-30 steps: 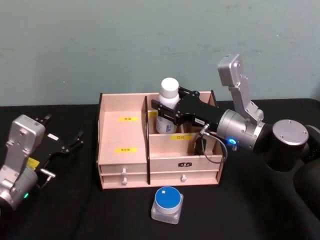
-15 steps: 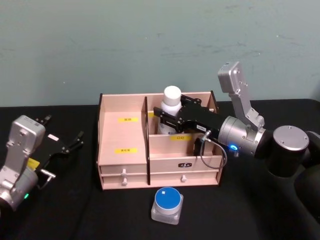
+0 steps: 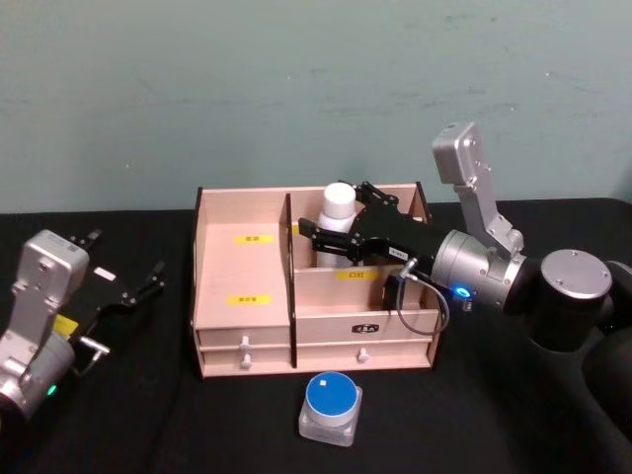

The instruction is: Pick up the facial cleanser and watermelon frost from the table and place them into the tiered storage box.

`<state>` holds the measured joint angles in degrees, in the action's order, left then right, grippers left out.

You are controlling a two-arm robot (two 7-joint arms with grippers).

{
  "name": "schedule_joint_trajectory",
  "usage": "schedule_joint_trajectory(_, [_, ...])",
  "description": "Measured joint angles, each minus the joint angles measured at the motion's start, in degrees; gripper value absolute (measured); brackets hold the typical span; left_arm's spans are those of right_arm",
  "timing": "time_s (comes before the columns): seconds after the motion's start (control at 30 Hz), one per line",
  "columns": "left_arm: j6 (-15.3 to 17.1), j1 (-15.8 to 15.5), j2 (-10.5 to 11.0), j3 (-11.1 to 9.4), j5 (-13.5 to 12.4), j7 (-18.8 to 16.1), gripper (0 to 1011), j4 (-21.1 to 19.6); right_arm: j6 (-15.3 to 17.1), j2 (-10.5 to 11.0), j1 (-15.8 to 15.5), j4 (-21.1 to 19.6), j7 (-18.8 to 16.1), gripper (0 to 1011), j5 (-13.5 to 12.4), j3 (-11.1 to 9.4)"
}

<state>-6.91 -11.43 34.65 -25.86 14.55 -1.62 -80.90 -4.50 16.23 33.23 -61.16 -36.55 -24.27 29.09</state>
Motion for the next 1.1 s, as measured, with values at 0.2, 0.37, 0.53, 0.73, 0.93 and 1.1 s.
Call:
schedule_joint_trajectory(0.2, [0.0, 0.0, 0.0, 0.0, 0.0, 0.0, 1010, 0.0, 0.11, 1.35, -0.89, -3.42, -0.38, 1002, -0.97, -0.9])
schedule_joint_trajectory(0.37, [0.0, 0.0, 0.0, 0.0, 0.0, 0.0, 1009, 0.0, 1.46, 3.86, -2.16, -10.19, 0.65, 1002, -0.96, -1.46])
schedule_joint_trajectory(0.53, [0.0, 0.0, 0.0, 0.0, 0.0, 0.0, 1010, 0.0, 3.61, 8.23, -5.35, -21.7, 1.22, 1002, -1.71, -2.45])
schedule_joint_trajectory(0.73, [0.0, 0.0, 0.0, 0.0, 0.0, 0.0, 1010, 0.0, 4.8, 13.36, -10.69, -32.64, 0.82, 1003, -4.36, -3.82])
schedule_joint_trajectory(0.93, [0.0, 0.0, 0.0, 0.0, 0.0, 0.0, 1010, 0.0, 4.84, 17.91, -17.08, -39.66, 0.33, 1002, -7.42, -4.61])
schedule_joint_trajectory(1.1, [0.0, 0.0, 0.0, 0.0, 0.0, 0.0, 1010, 0.0, 4.01, 20.24, -21.6, -41.07, 0.01, 1002, -8.71, -3.82])
